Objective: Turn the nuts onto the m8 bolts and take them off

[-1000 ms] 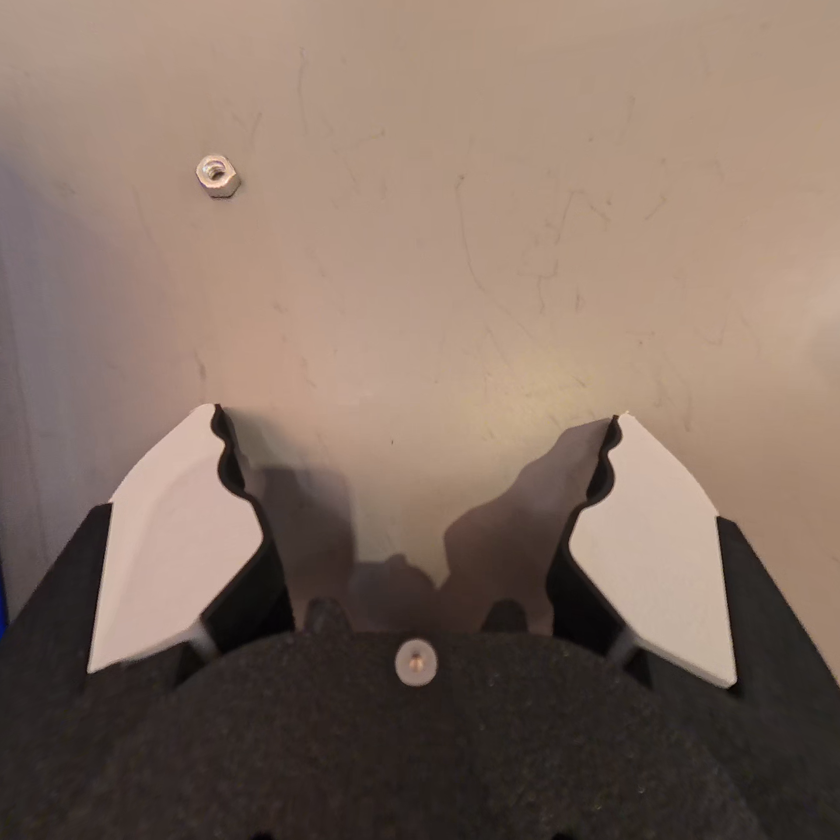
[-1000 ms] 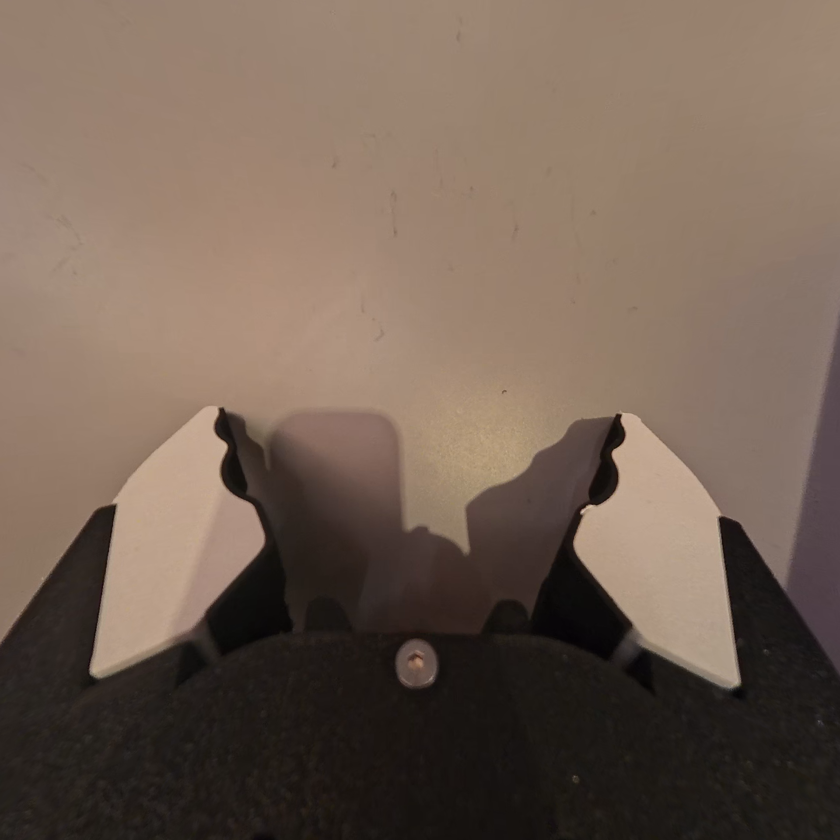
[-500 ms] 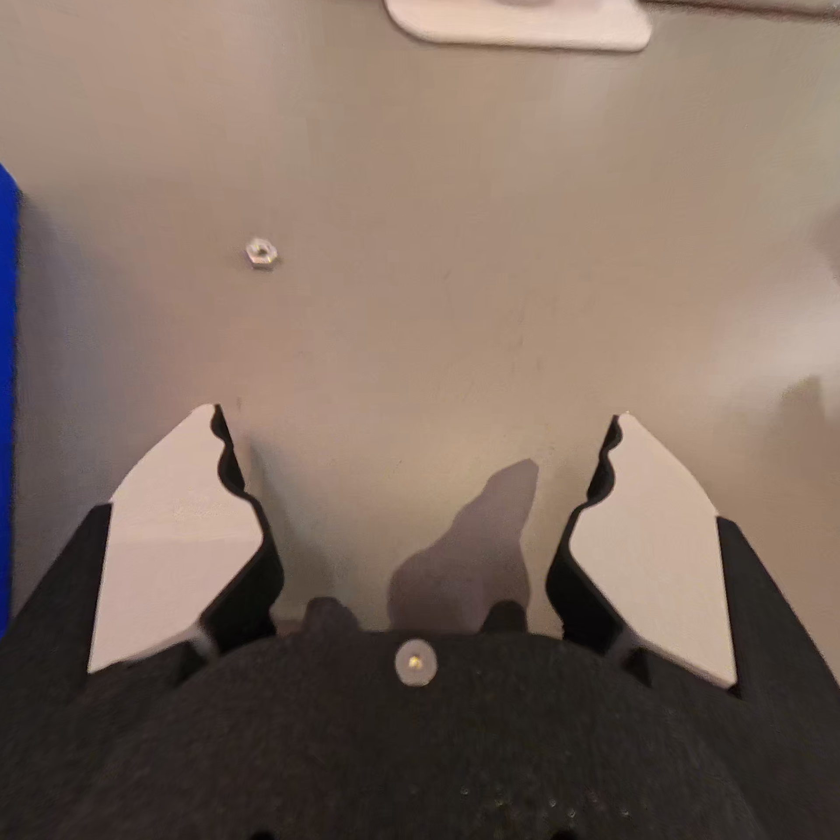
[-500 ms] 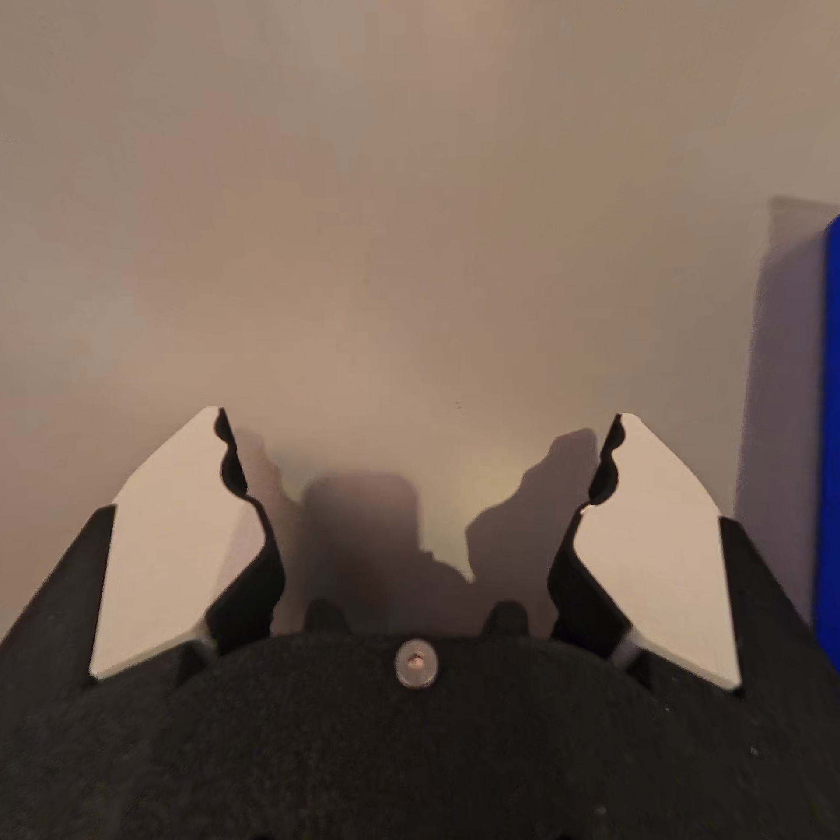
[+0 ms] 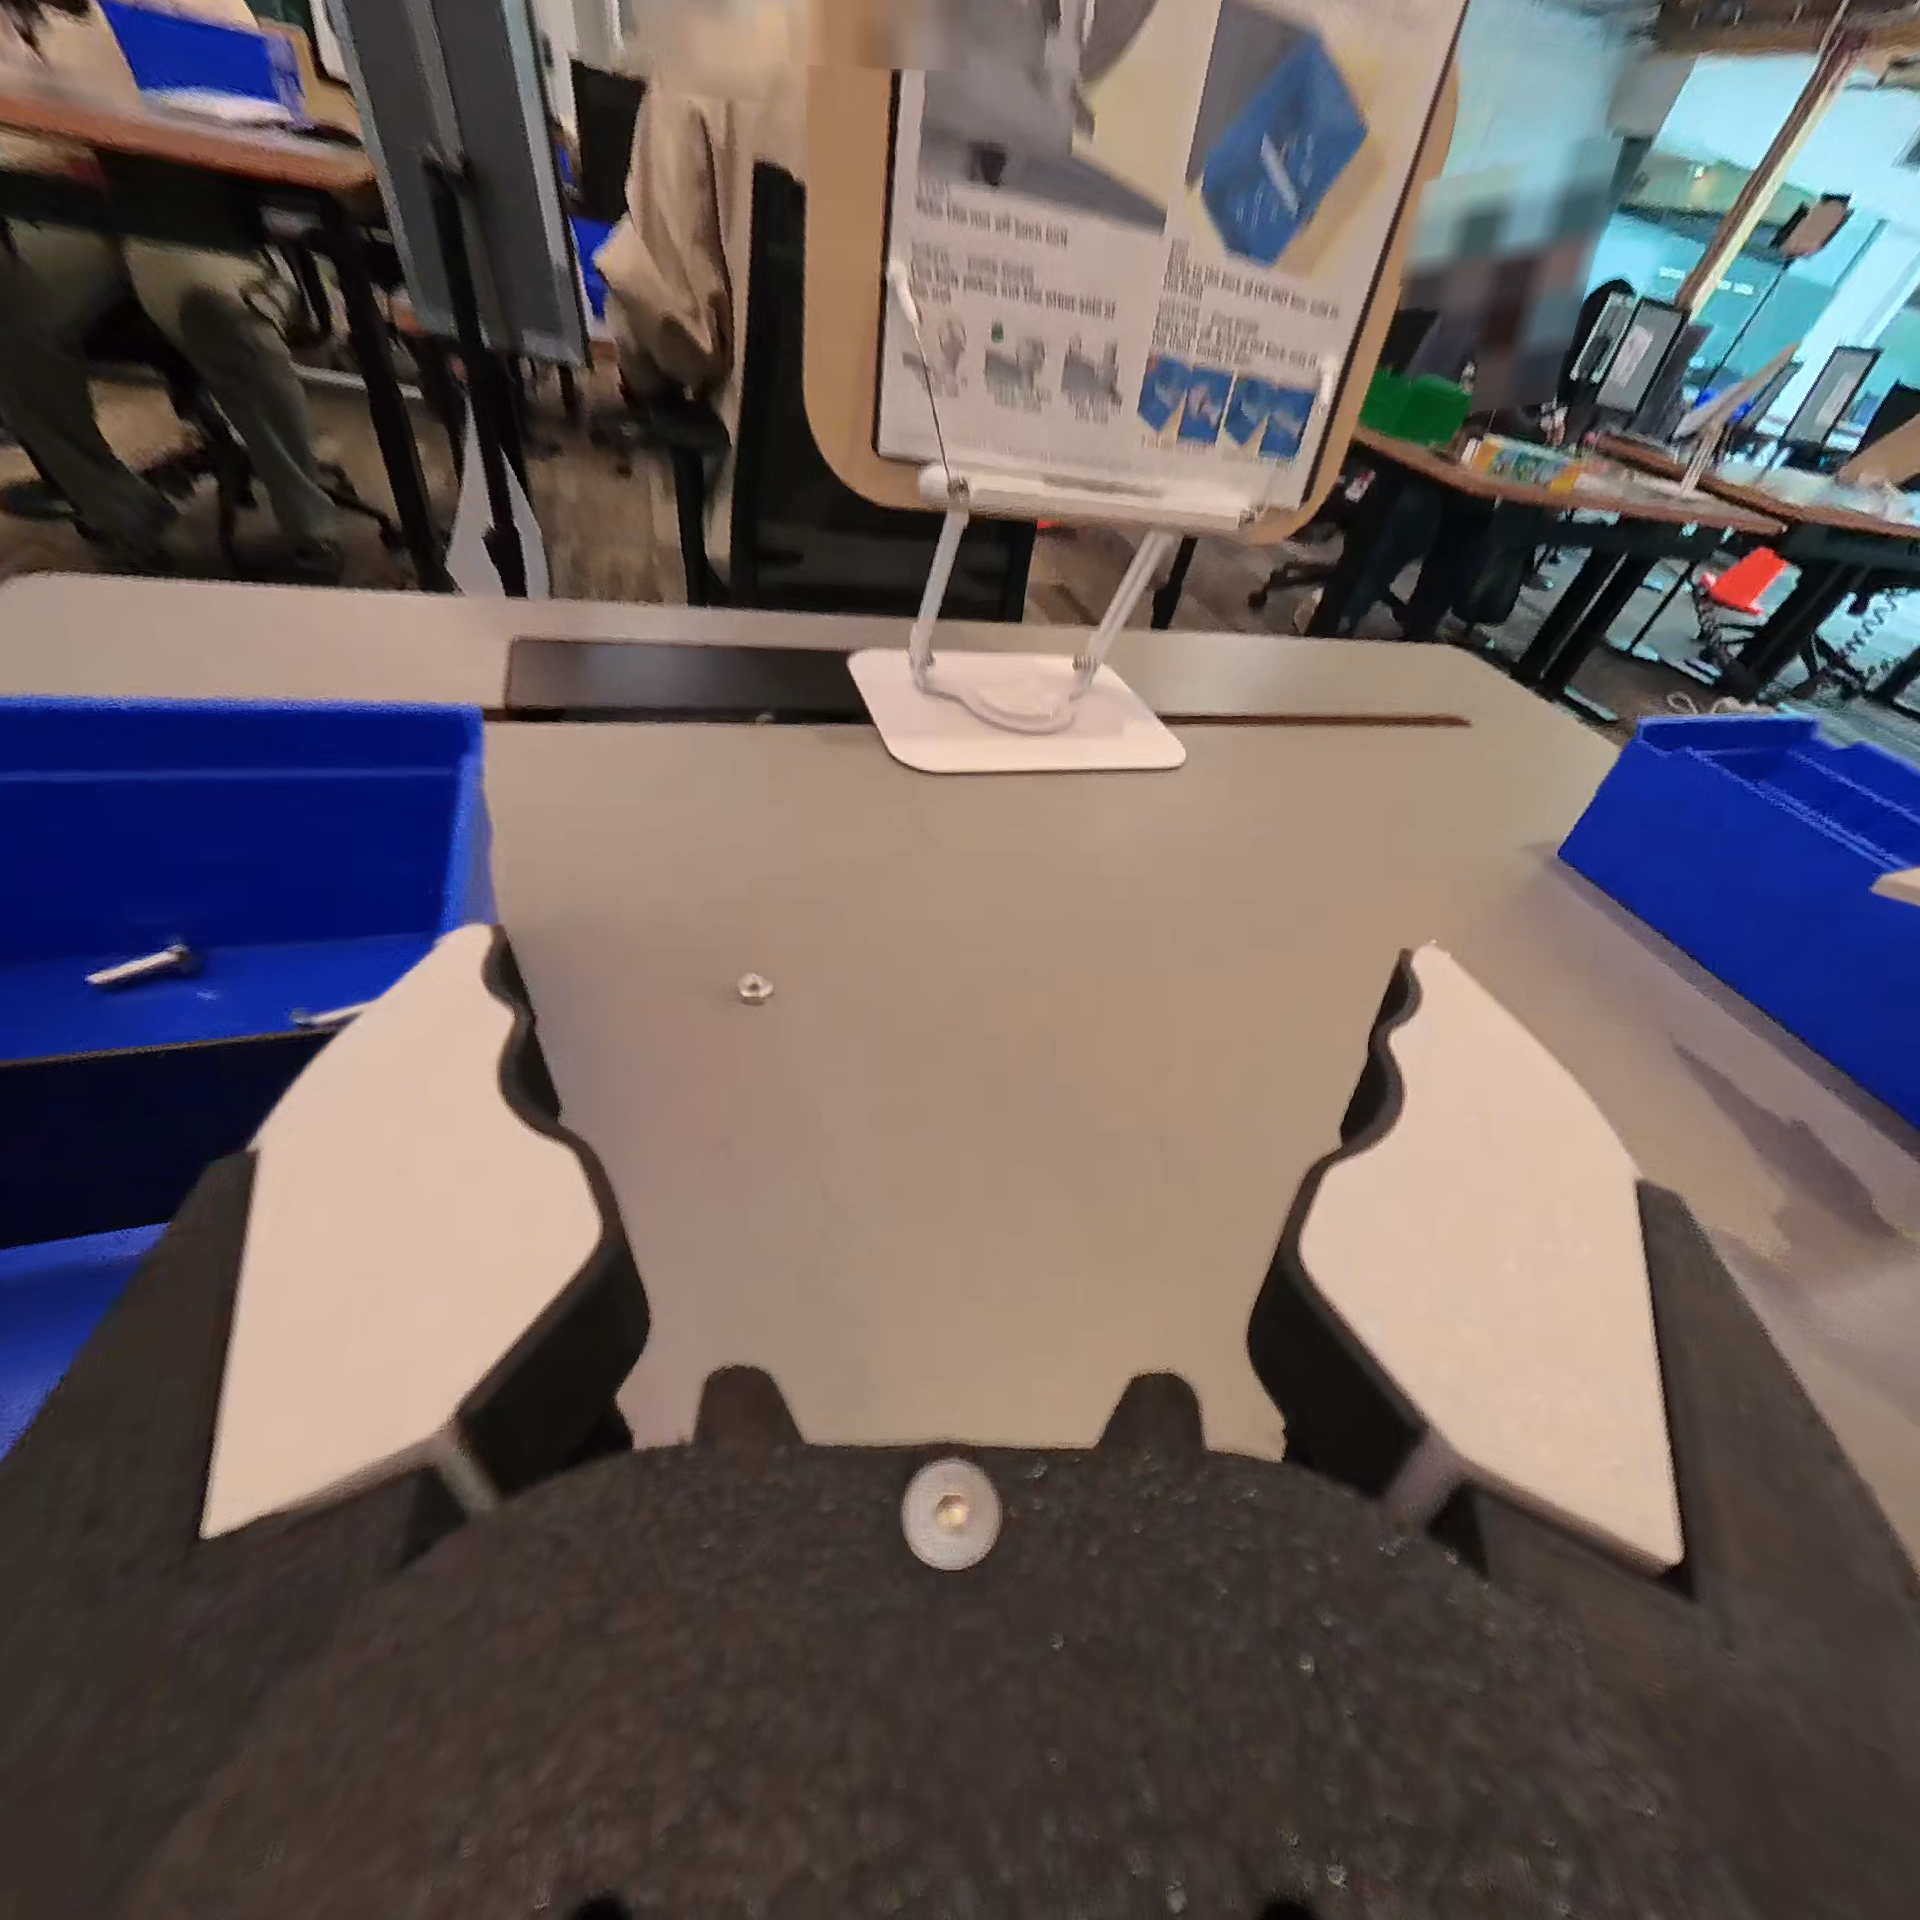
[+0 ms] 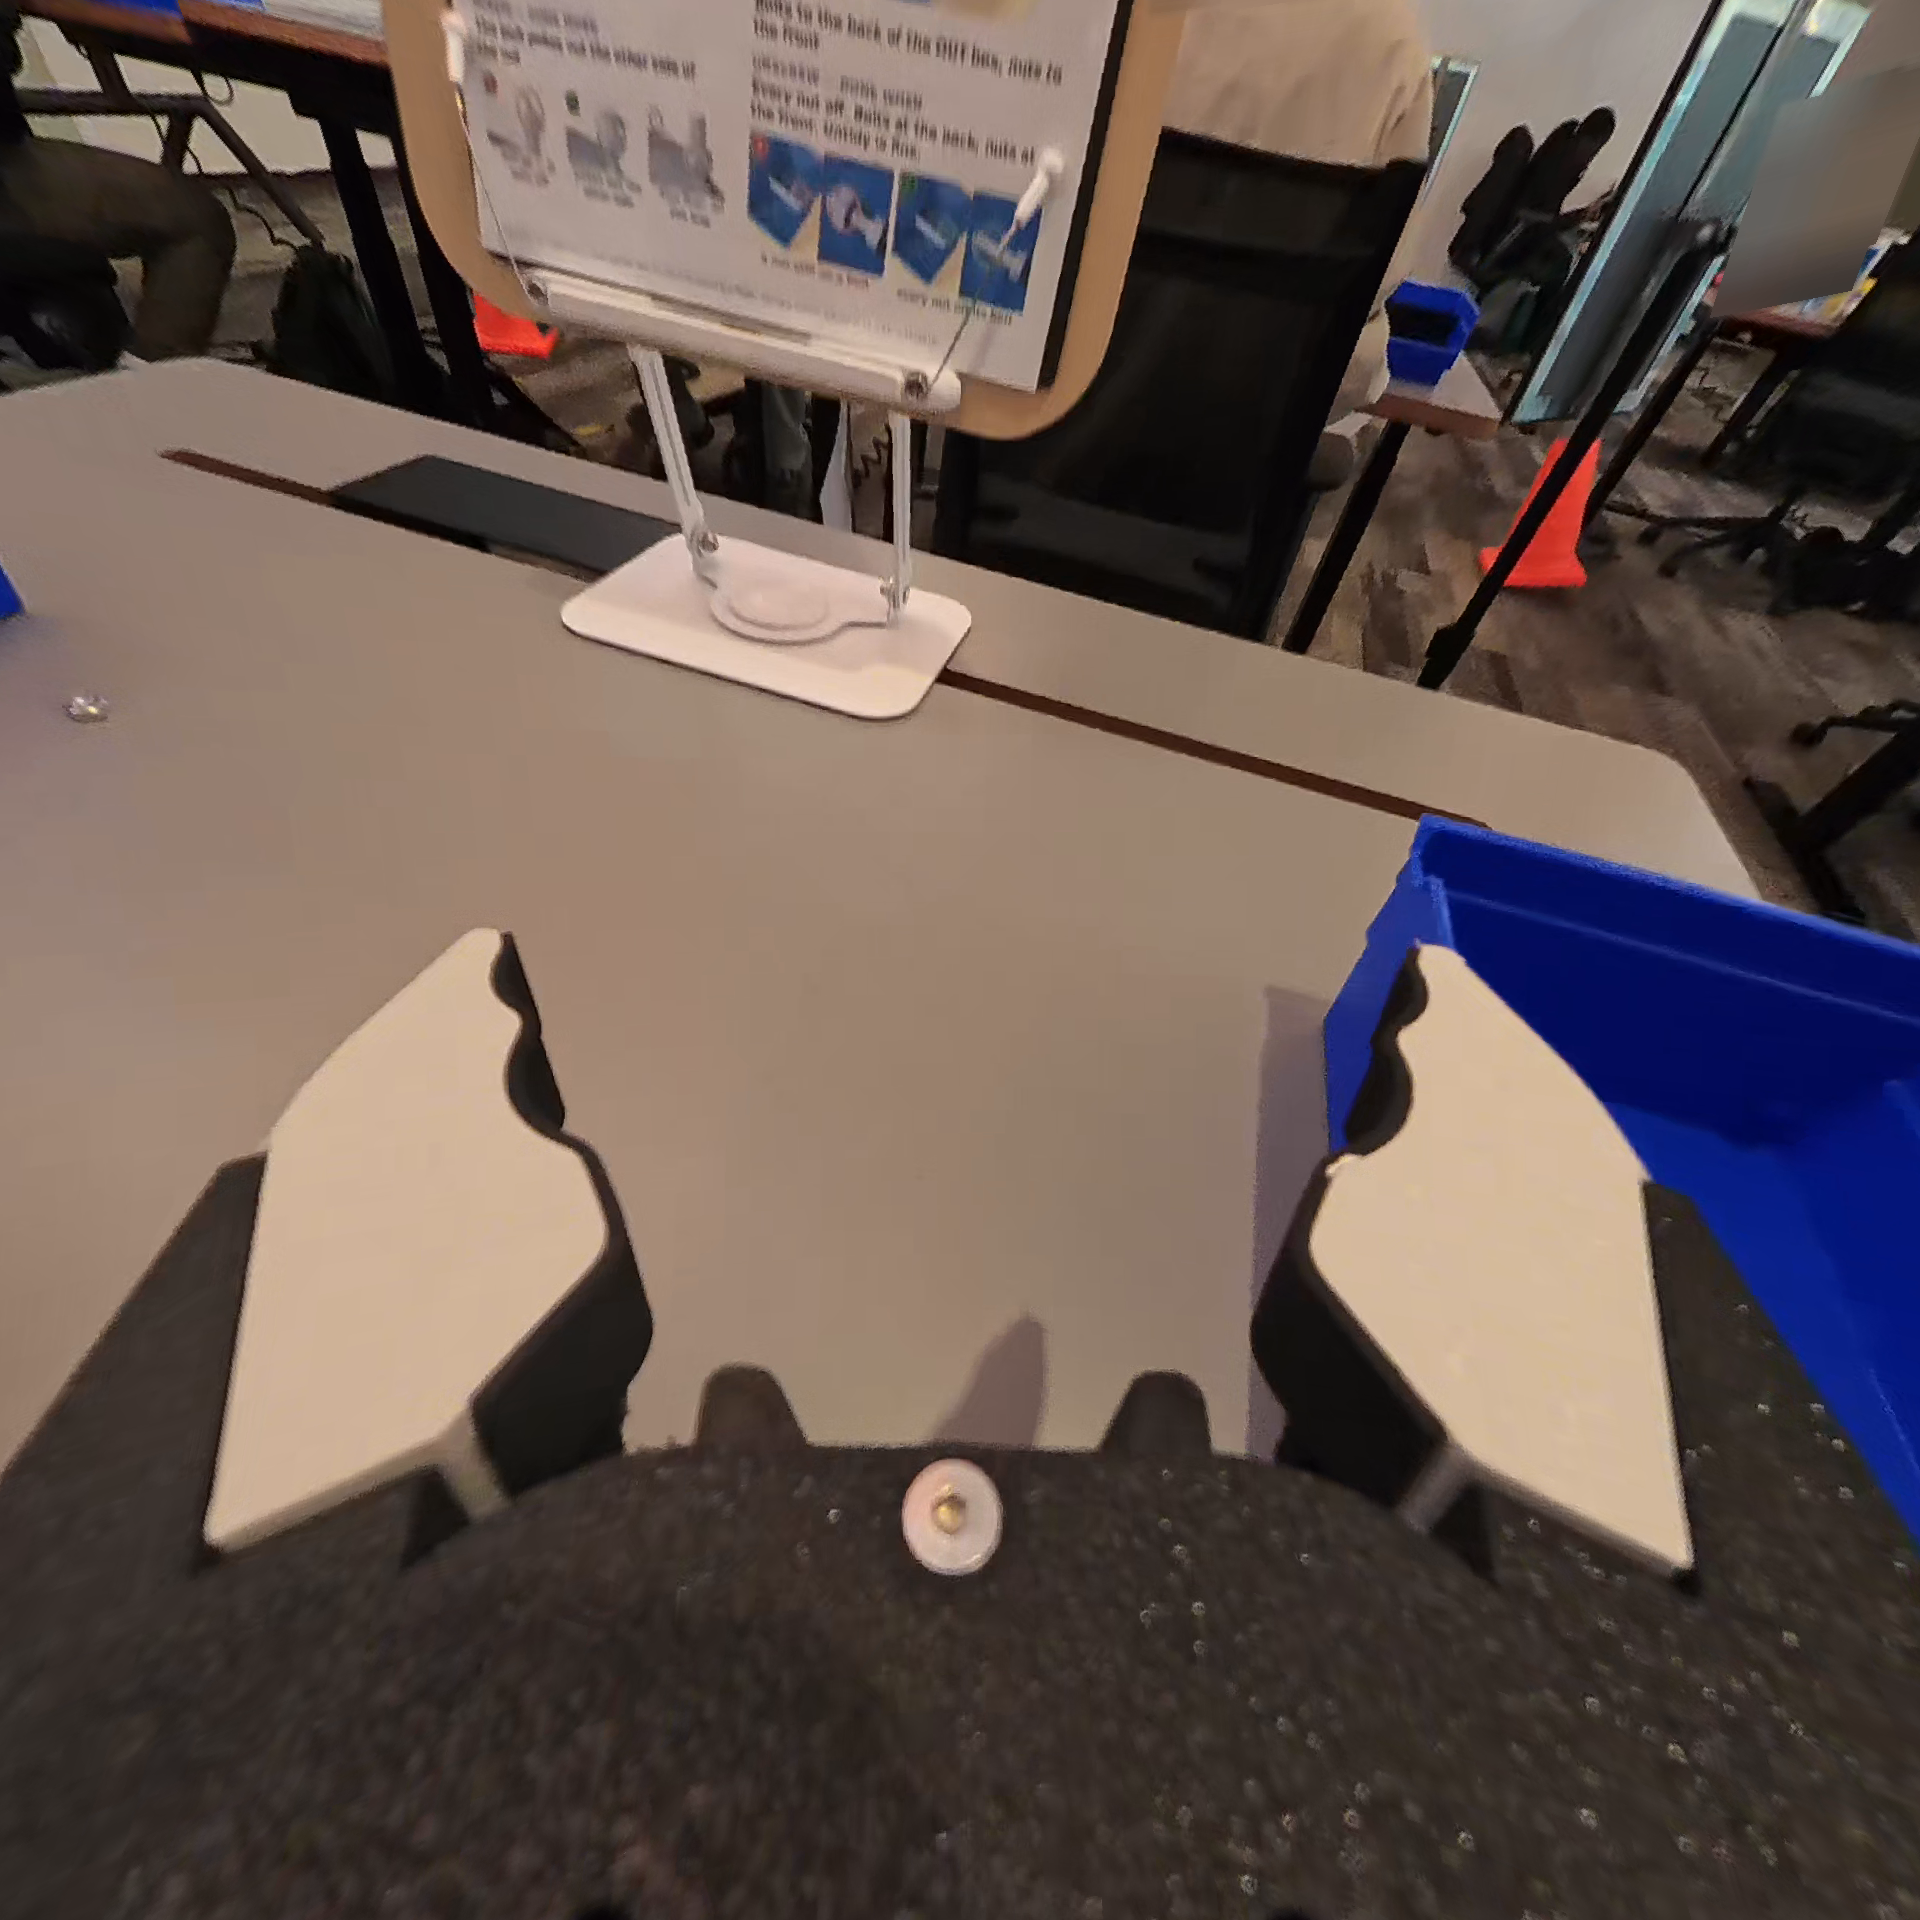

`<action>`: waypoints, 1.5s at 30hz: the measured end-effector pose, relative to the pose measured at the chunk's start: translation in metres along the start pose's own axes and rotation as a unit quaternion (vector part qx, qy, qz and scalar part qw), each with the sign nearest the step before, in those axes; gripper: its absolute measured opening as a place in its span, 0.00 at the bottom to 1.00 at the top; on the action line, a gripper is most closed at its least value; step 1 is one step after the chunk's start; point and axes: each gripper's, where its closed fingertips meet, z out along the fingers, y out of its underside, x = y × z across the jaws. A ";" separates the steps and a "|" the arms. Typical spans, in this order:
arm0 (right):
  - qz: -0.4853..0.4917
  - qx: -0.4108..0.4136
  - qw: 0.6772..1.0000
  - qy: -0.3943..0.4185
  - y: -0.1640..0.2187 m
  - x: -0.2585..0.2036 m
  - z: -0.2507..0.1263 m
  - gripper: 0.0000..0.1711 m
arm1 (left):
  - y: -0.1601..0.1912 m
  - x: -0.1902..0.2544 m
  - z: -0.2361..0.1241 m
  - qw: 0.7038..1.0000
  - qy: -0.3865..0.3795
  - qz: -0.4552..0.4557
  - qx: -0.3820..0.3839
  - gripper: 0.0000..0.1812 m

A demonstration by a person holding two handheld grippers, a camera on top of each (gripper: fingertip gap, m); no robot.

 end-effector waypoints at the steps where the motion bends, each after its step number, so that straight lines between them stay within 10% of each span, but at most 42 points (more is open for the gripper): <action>1: 0.002 0.002 1.000 -0.002 -0.005 0.000 -0.004 0.85 | -0.005 -0.003 -0.008 1.000 -0.004 0.003 0.008 0.81; 20: -0.010 0.033 0.999 0.025 -0.030 0.011 -0.056 0.83 | -0.038 -0.072 -0.090 0.997 -0.057 0.017 0.051 0.75; 45: -0.021 0.022 0.999 0.033 -0.032 0.007 -0.052 0.78 | -0.054 -0.119 -0.049 0.997 -0.039 0.064 -0.003 0.69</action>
